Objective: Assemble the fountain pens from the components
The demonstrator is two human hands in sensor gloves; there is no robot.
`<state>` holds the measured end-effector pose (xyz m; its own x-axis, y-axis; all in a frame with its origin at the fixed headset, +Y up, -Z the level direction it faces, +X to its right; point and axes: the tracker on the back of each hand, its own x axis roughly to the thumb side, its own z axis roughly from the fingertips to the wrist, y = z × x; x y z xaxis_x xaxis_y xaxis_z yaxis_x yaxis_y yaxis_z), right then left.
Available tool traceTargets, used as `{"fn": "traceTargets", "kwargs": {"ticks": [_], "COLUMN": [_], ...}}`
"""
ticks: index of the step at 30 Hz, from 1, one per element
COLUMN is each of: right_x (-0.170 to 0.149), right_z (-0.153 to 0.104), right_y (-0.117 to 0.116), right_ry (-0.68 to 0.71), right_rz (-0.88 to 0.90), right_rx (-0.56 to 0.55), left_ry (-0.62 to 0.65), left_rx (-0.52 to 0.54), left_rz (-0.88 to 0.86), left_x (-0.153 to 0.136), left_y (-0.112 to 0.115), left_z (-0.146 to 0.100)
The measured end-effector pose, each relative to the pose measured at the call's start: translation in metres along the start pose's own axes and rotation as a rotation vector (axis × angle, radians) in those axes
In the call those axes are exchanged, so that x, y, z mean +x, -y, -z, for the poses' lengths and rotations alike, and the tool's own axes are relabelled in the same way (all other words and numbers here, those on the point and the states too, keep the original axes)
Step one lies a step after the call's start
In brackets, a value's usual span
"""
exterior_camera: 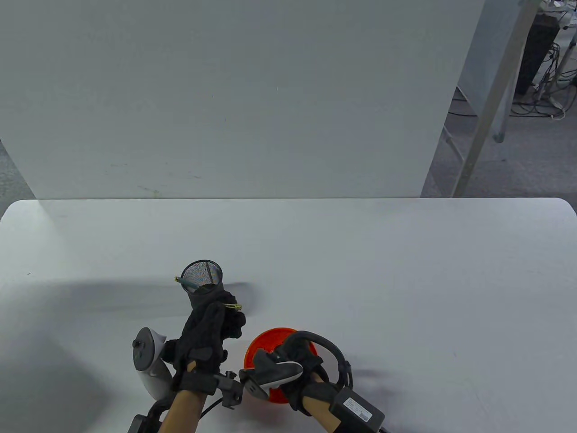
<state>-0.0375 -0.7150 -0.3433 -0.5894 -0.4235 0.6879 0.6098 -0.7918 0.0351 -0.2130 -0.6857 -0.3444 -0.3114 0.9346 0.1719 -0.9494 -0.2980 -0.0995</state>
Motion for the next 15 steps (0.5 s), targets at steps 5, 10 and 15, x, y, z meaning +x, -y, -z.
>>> {"fn": "traceTargets", "kwargs": {"ticks": [5,10,15], "right_x": [-0.004,-0.023,-0.046], "right_z": [-0.02,-0.052,-0.092], "right_y": [0.006,0.023,0.025], "right_ry": [0.009,-0.036,-0.14], "right_rz": [-0.027,0.073,0.29], "right_rx": [0.011,-0.109,-0.302], "left_ry": [-0.002,-0.021,-0.035], "left_rx": [0.025,0.029,0.02], "left_rz": [-0.047,-0.088,-0.065], "left_x": [0.0,-0.003,-0.005], "left_y": [-0.003,-0.003,0.0], "left_z": [-0.001,-0.001,-0.001]}}
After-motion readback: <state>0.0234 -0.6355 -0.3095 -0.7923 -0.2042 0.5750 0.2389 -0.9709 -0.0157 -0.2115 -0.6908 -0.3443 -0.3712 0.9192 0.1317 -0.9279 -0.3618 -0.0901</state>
